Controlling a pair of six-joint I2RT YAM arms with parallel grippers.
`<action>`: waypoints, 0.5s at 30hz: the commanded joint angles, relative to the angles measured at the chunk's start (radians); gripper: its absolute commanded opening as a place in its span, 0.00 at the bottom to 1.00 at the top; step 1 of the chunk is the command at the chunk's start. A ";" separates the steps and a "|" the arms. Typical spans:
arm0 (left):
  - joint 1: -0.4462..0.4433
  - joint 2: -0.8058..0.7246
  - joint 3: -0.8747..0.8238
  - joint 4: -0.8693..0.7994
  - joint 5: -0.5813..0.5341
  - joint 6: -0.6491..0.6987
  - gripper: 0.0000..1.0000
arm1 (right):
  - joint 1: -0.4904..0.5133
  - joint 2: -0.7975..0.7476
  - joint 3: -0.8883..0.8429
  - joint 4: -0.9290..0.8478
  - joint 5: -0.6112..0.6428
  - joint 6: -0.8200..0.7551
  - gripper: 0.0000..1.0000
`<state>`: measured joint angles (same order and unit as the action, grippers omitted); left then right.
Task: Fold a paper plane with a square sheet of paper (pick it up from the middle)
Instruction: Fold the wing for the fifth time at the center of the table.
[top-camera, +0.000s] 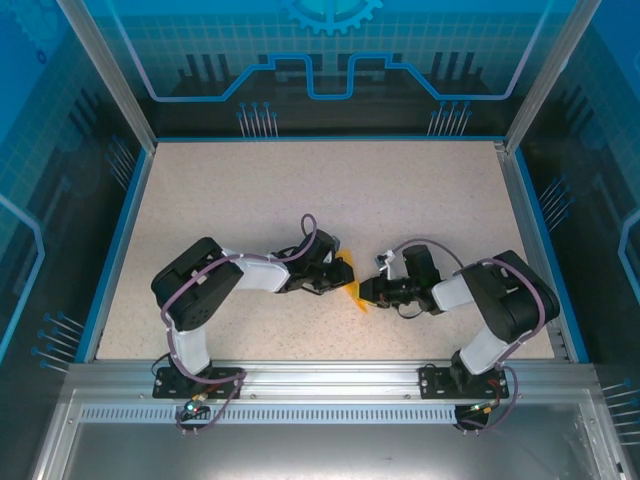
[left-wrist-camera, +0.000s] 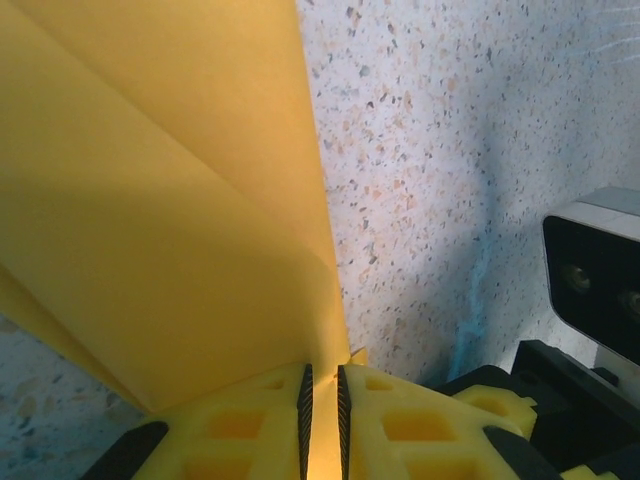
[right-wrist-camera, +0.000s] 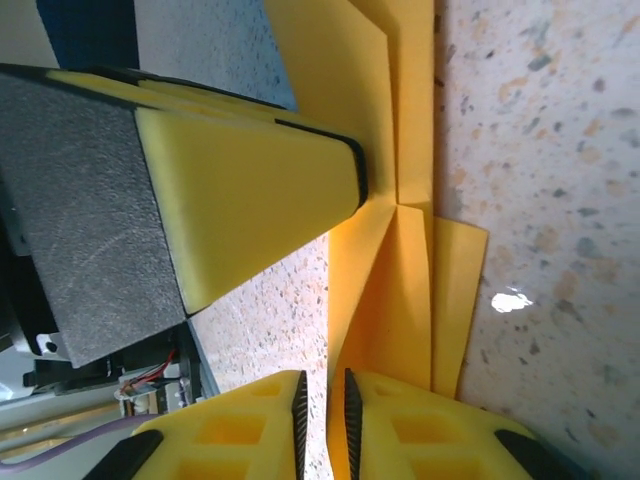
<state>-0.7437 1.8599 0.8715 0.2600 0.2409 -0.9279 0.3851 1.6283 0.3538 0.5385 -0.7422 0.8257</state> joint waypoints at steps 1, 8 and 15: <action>-0.007 0.021 0.026 -0.004 -0.011 0.032 0.18 | 0.025 -0.044 0.011 -0.185 0.119 -0.066 0.24; -0.007 0.022 0.027 0.009 0.003 0.032 0.19 | 0.076 -0.097 0.055 -0.340 0.234 -0.111 0.25; -0.006 -0.003 0.027 0.016 0.013 0.040 0.20 | 0.111 -0.129 0.068 -0.387 0.289 -0.133 0.18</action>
<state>-0.7437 1.8656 0.8783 0.2684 0.2420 -0.9134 0.4698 1.5158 0.4133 0.2737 -0.5373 0.7273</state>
